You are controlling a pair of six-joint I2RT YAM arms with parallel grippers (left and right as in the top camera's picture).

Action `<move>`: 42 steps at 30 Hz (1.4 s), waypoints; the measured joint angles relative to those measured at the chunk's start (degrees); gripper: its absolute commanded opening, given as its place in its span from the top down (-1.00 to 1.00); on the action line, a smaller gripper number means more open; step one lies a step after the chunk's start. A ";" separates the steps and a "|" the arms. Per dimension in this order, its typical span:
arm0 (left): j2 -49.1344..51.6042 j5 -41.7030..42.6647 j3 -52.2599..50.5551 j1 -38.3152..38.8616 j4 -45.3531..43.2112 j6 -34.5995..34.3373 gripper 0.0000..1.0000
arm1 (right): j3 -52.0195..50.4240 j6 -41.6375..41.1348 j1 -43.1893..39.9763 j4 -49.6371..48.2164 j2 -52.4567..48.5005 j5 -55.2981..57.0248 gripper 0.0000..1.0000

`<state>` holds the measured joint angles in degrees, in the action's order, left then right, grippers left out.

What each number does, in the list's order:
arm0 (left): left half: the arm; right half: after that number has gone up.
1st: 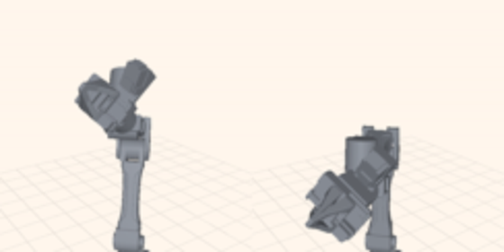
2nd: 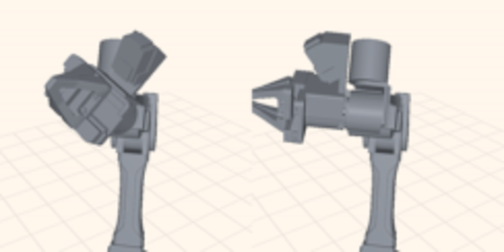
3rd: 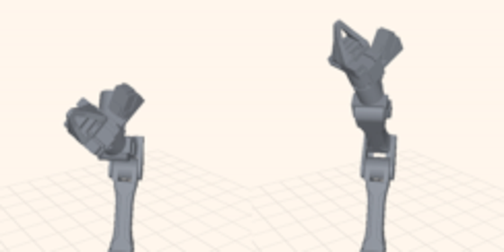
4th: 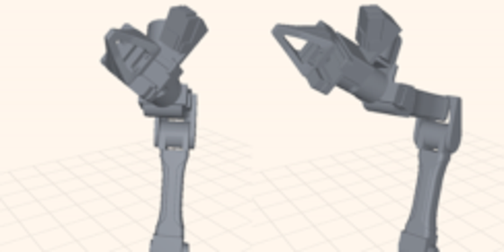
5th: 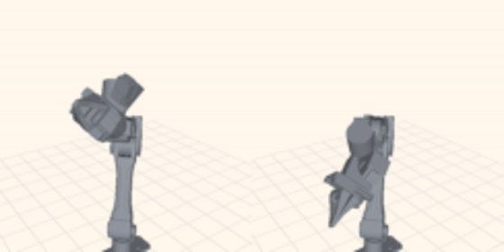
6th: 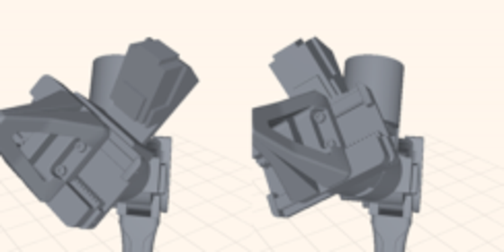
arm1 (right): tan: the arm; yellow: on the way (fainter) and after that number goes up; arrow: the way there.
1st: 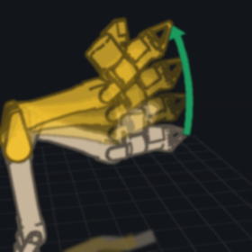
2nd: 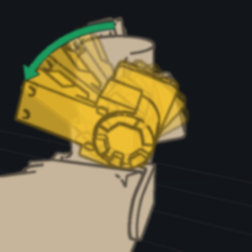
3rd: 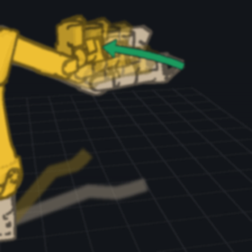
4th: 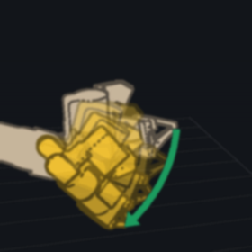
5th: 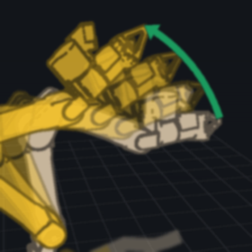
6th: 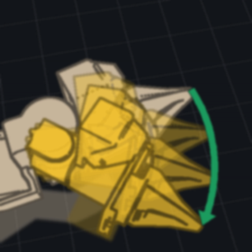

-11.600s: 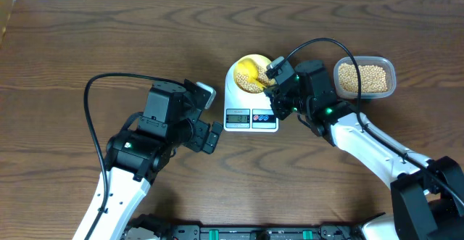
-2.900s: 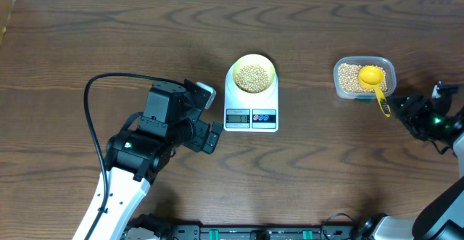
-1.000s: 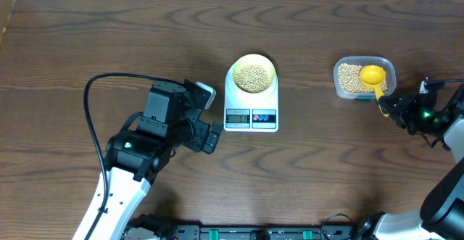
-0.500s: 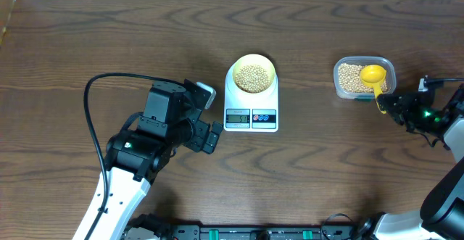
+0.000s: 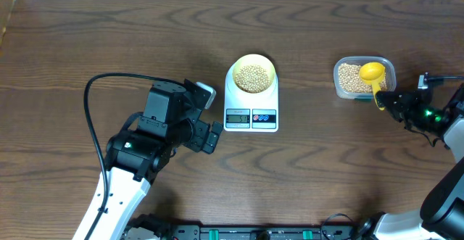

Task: Scoop item into bowl and weigh 50g on scale
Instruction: 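Lift the scoop from the tub and carry it toward the yellow bowl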

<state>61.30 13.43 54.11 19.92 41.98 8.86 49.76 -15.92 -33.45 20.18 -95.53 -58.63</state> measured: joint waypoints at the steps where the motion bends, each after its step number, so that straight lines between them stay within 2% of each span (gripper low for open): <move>1: 0.00 0.00 0.00 0.00 0.00 0.00 -0.96 | 0.00 0.02 0.00 -0.15 0.00 -0.61 0.97; 8: 0.00 0.00 0.00 0.00 0.00 0.00 -0.96 | 0.00 0.00 0.00 -0.96 0.55 -5.51 0.97; 16: 0.00 0.00 0.00 0.00 0.00 0.00 -0.96 | 0.15 -2.40 2.75 -3.58 12.59 -4.28 0.98; 21: 0.00 0.00 0.00 0.00 0.00 0.00 -0.96 | 3.89 -5.40 13.55 -7.32 18.99 2.69 0.97; 26: 0.00 0.00 0.00 0.00 0.00 0.02 -0.96 | 8.57 -5.33 23.19 -7.74 19.87 10.43 0.98; 36: 0.00 0.00 0.00 0.00 0.00 0.00 -0.96 | 9.14 3.13 40.00 -11.52 19.78 28.94 0.98; 42: 0.00 0.00 0.00 0.00 0.02 0.00 -0.96 | 12.72 5.20 44.26 -9.62 14.73 30.62 0.98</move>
<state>61.30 13.43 54.11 19.92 42.00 8.86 62.48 -10.72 10.81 10.57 -80.79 -28.01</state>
